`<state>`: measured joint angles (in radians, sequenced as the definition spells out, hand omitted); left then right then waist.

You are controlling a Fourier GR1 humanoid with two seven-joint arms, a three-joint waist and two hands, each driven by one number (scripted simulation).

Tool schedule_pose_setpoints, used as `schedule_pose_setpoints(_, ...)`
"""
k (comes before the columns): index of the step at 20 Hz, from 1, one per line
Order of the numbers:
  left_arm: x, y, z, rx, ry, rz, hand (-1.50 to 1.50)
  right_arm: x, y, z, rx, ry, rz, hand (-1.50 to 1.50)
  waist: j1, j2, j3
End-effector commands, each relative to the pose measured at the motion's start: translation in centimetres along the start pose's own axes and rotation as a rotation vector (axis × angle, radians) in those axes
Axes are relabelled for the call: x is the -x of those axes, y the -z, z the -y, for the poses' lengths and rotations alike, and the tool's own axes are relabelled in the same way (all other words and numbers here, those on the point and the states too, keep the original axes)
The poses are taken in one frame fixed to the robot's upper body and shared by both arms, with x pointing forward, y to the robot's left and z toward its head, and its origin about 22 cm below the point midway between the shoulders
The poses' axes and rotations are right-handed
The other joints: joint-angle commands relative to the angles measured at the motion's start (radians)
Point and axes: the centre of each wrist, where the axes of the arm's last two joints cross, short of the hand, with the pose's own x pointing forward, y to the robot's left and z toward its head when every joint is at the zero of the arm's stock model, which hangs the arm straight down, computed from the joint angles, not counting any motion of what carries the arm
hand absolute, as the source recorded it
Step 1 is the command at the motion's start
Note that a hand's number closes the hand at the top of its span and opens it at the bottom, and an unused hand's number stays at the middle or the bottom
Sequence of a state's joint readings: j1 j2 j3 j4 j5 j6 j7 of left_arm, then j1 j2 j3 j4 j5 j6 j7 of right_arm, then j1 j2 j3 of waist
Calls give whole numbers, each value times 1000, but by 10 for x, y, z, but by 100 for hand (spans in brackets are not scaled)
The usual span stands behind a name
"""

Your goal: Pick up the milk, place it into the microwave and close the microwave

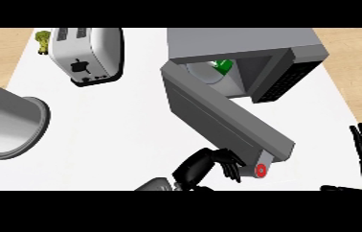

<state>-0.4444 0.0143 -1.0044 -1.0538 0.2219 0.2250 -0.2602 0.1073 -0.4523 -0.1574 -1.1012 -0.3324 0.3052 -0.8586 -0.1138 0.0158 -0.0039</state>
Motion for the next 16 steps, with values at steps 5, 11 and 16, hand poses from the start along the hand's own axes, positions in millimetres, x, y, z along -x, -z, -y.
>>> schedule_pose_setpoints(5,-31,30,-6,-60,16,55,150,-11,20,-12,-111,75,48,-150,-70,8,-1)
schedule_pose_setpoints(11,-49,52,-28,-154,57,126,150,-21,44,-16,-179,86,75,-150,-114,22,-3)
schedule_pose_setpoints(16,-66,70,-44,-199,82,104,150,-35,69,-18,-222,73,108,-150,-154,31,-3)
